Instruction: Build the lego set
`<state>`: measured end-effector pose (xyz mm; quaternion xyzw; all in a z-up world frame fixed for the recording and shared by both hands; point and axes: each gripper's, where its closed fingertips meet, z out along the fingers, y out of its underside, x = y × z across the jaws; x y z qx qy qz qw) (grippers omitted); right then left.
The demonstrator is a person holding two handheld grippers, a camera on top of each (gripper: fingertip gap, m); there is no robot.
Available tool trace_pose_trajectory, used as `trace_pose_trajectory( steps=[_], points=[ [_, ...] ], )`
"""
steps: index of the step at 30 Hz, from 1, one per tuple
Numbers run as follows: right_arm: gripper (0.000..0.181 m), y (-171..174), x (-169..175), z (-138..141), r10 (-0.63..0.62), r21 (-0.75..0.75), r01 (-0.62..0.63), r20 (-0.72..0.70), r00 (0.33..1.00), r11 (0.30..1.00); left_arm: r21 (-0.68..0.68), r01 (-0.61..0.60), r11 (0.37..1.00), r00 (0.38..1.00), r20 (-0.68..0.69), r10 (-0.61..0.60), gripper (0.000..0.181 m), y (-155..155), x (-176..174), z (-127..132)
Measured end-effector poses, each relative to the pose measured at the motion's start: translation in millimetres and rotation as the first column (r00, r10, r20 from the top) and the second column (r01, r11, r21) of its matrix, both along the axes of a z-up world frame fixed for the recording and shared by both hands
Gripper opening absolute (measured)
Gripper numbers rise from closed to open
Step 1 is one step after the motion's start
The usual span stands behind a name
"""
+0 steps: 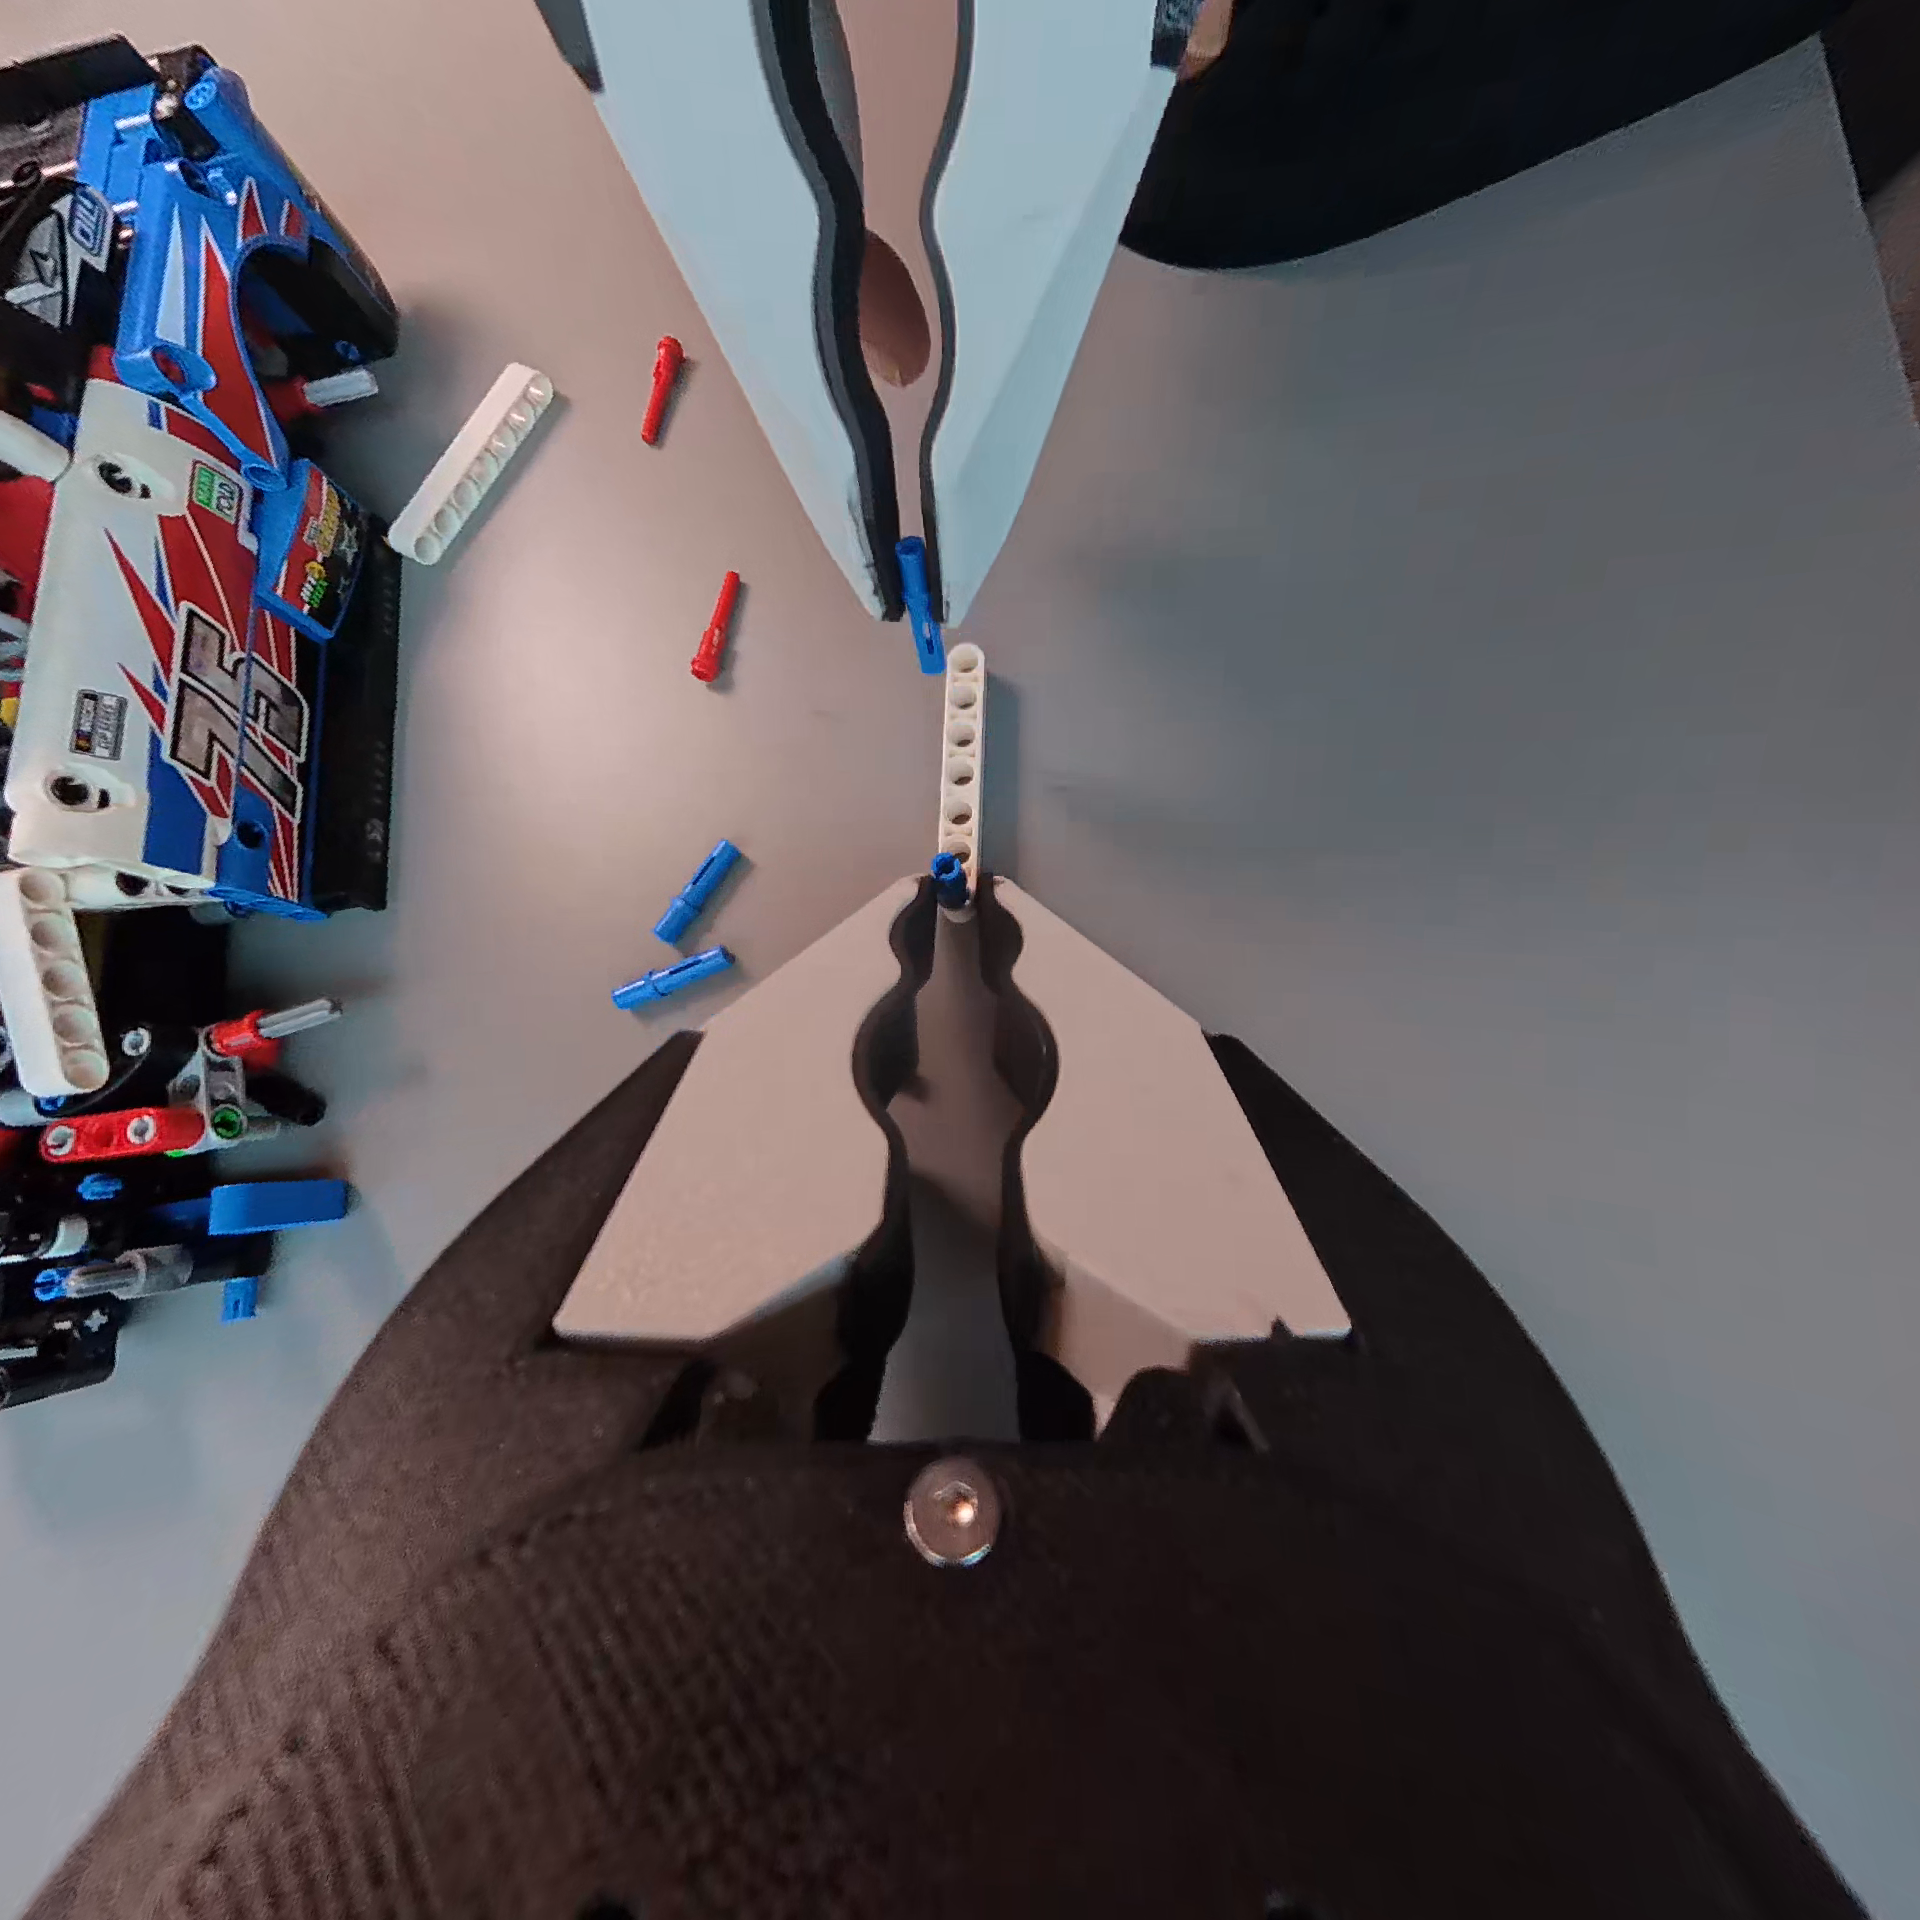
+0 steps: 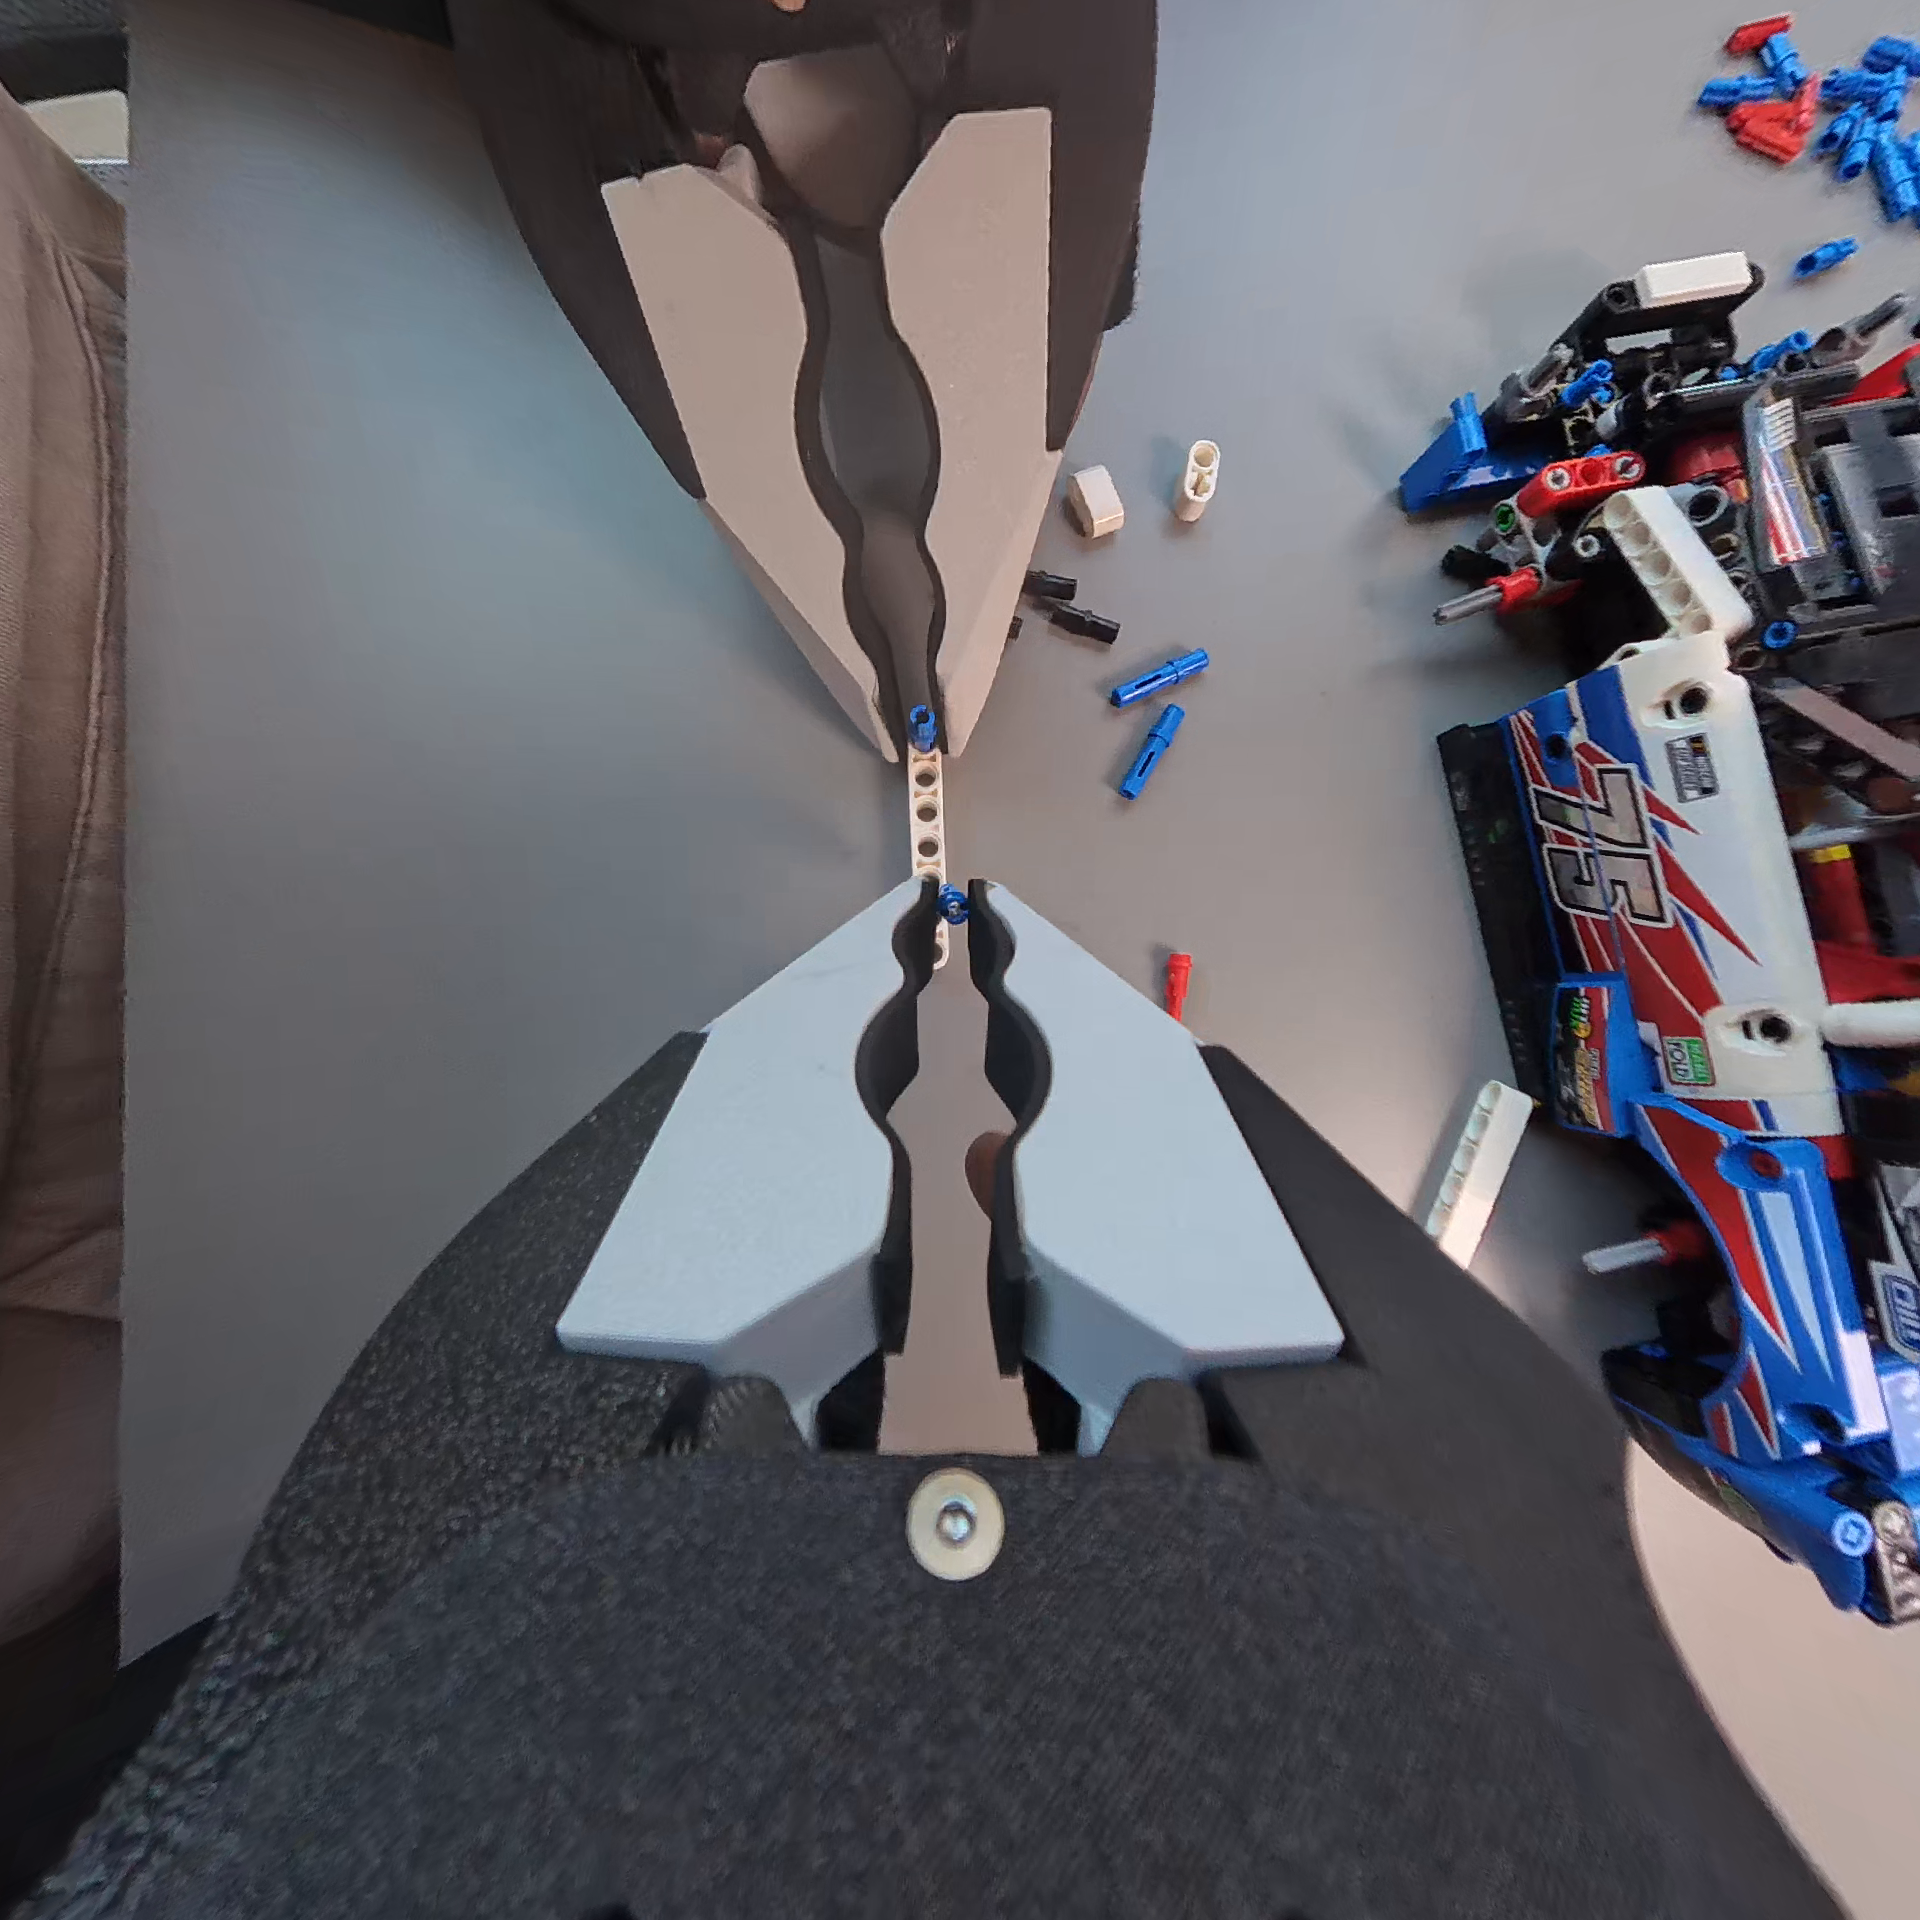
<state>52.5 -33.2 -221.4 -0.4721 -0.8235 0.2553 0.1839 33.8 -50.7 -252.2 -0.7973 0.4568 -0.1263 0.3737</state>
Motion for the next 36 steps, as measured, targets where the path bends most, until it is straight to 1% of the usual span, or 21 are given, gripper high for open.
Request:
trace_pose_trajectory(
  steps=[1,5,9,12,15,18,24,27,31,33,36],
  points=[
    [0.004,-1,1,1,0.002,0.000,-0.002,0.000,1.000,1.000,-0.001,-0.006,1.000,1.000,-0.001,0.006,0.006,0,0,0],
    [0.004,-1,5,-4,0.008,0.024,-0.009,0.041,0.999,1.000,-0.007,-0.007,1.000,1.000,0.005,0.007,0.006,-3,2,0],
    [0.004,1,10,-11,0.003,0.017,-0.004,0.085,0.996,1.000,0.003,-0.014,1.000,1.000,0.023,0.014,0.012,-2,3,4],
    [0.004,2,12,-16,-0.003,0.027,0.000,0.101,0.995,1.000,0.006,-0.017,1.000,1.000,0.012,0.017,0.014,0,3,2],
    [0.004,3,10,-16,-0.012,0.024,0.010,0.098,0.995,1.000,0.001,-0.012,1.000,1.000,0.007,0.012,0.013,0,5,0],
    [0.004,2,11,-17,-0.007,0.028,0.004,0.112,0.994,1.000,0.004,-0.018,1.000,1.000,0.000,0.018,0.006,0,5,-1],
    [0.003,3,10,-18,-0.021,0.046,0.015,0.143,0.989,0.999,-0.012,-0.026,1.000,1.000,0.003,0.026,0.006,-1,6,-1],
    [0.003,1,8,-18,-0.009,0.081,-0.007,0.188,0.982,0.997,-0.020,-0.031,0.999,1.000,0.001,0.031,0.006,-1,6,-1],
    [0.004,-2,6,-22,0.036,0.111,-0.067,0.257,0.966,0.992,-0.030,-0.030,0.999,0.999,0.018,0.030,0.006,-2,8,-1],
    [0.003,-4,5,-24,0.056,0.092,-0.081,0.247,0.967,0.992,-0.031,-0.028,0.999,0.999,0.017,0.029,0.006,-2,9,-1],
    [0.003,-5,3,-25,0.045,0.030,-0.051,0.194,0.980,0.998,-0.031,-0.035,0.999,0.999,0.016,0.036,0.006,-2,9,-1]
  ],
)
